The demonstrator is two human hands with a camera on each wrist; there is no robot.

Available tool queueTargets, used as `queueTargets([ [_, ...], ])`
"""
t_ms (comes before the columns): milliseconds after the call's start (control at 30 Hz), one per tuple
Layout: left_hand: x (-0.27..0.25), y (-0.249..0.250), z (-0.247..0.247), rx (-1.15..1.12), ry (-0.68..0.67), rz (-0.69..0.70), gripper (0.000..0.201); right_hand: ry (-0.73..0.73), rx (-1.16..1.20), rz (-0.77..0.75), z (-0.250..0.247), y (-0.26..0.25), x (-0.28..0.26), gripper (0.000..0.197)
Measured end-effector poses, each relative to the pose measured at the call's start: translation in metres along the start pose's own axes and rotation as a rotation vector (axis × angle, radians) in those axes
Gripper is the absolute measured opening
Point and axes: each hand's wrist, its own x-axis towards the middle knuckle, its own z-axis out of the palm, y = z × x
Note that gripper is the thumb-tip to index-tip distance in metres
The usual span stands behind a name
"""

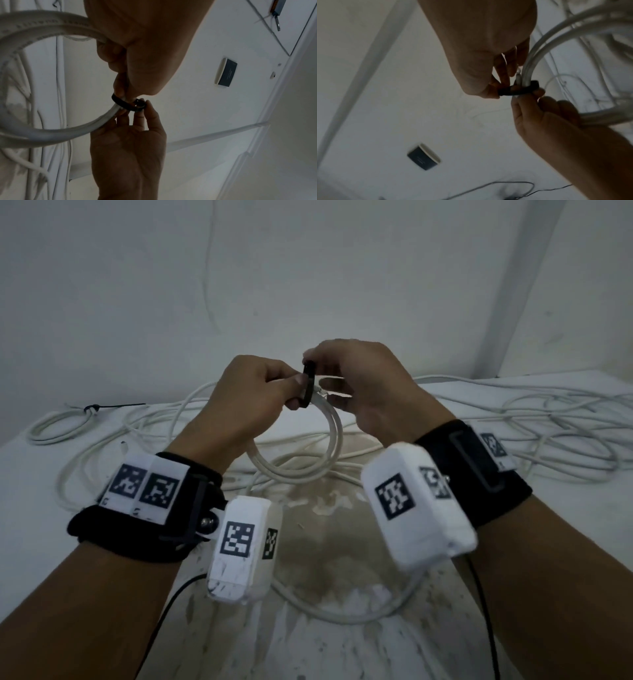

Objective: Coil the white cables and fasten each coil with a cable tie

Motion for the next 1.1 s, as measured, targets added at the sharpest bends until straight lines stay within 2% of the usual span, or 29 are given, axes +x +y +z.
queueTargets([
  [100, -0.001, 0.003, 0.002, -0.015, -0.057, 0.024, 0.021, -0.023, 0.13, 0.075, -0.009, -0.002, 0.004, 0.014],
  [267, -0.004, 0.011, 0.0, 0.043, -0.141, 0.083, 0.018, -0.03, 0.142, 0.11, -0.02, -0.005, 0.007, 0.012],
  [333, -0.005, 0.012, -0.001, 0.067, -0.152, 0.099, 0.019, 0.002, 0.147, 0.069, -0.019, -0.006, 0.006, 0.009],
  [467, -0.003, 0.01, -0.004, 0.048, -0.146, 0.085, 0.024, 0.041, 0.065, -0.08, -0.006, -0.004, 0.003, 0.016],
  [633, -0.001, 0.006, -0.01, -0.008, -0.126, 0.037, 0.03, 0.179, -0.361, -0.406, 0.008, 0.0, 0.009, 0.017],
  [733, -0.004, 0.01, -0.005, -0.034, -0.159, 0.032, 0.034, 0.267, -0.442, -0.438, 0.007, 0.0, 0.013, 0.015],
  [867, -0.003, 0.013, 0.002, -0.063, -0.165, 0.024, 0.039, 0.338, -0.404, -0.384, 0.003, 0.002, 0.015, 0.018],
  [967, -0.002, 0.009, 0.002, -0.054, -0.135, -0.046, 0.04, 0.273, -0.3, -0.291, 0.001, 0.002, 0.012, 0.024],
  [1033, 0.0, 0.006, 0.001, -0.065, -0.089, -0.108, 0.04, 0.126, -0.183, -0.231, -0.001, 0.002, 0.008, 0.025],
  [1100, 0.002, 0.002, -0.002, -0.111, -0.049, -0.139, 0.038, 0.014, -0.164, -0.225, -0.002, 0.001, 0.002, 0.024],
])
